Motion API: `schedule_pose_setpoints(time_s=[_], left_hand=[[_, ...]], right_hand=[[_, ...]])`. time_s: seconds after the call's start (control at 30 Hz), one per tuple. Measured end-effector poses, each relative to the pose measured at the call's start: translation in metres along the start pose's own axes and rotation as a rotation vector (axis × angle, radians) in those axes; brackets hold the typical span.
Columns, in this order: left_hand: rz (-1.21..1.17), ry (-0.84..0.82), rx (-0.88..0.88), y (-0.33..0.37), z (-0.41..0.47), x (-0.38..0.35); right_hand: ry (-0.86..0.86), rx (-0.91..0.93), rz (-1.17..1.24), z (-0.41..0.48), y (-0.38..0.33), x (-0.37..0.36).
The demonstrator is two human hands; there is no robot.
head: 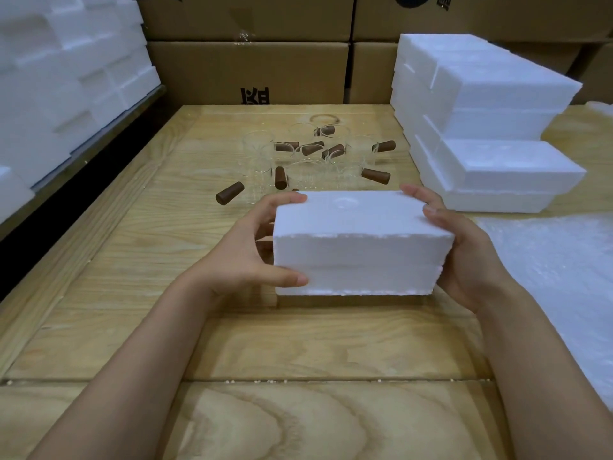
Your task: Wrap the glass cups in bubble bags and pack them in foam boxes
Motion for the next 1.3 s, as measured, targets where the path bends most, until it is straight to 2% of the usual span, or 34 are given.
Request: schedule_pose_setpoints(time_s=[0.13, 0.27, 0.47, 0.6, 0.73, 0.87, 0.97, 1.07, 1.17, 1.3], left_hand=[[-0.027, 0.002, -0.010, 0.009, 0.006, 0.006], [-0.204, -0.050, 0.025, 0.016, 0.018, 0.013], [-0.165, 0.160, 0.269, 0.021, 0.046, 0.026], [-0.168, 0.255, 0.365, 0.018, 0.054, 0.036], [-0.130, 0.338, 0.415, 0.019, 0.055, 0.037], [-0.176, 0.368, 0.374, 0.022, 0.056, 0.034], [-0.296, 0.477, 0.327, 0.020, 0.057, 0.043], [-0.424, 0.588, 0.258, 0.021, 0.058, 0.058], [-0.457, 0.691, 0.190, 0.024, 0.063, 0.084], [-0.445, 0.766, 0.126, 0.025, 0.076, 0.132]], right_hand=[[0.044, 0.008, 0.009, 0.006, -0.018, 0.000], [0.083, -0.016, -0.011, 0.016, -0.039, -0.004], [0.091, -0.176, -0.072, 0.040, -0.059, -0.011], [0.089, -0.260, -0.094, 0.050, -0.056, -0.012], [0.121, -0.268, -0.121, 0.053, -0.053, -0.013], [0.190, -0.161, -0.164, 0.052, -0.057, -0.012], [0.246, 0.002, -0.149, 0.052, -0.066, -0.021], [0.202, 0.137, -0.112, 0.062, -0.076, -0.045], [0.130, 0.143, -0.062, 0.087, -0.083, -0.075], [0.070, 0.121, -0.154, 0.137, -0.092, -0.115]])
Point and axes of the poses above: each hand's wrist, its own z-axis towards the middle knuckle, its own x-axis out of the back of the hand, y = z × x, the point moved 4 cm from there along z, towards the middle knuckle, and after that the axes turned 10 degrees about -x, right-handed, at the moved point
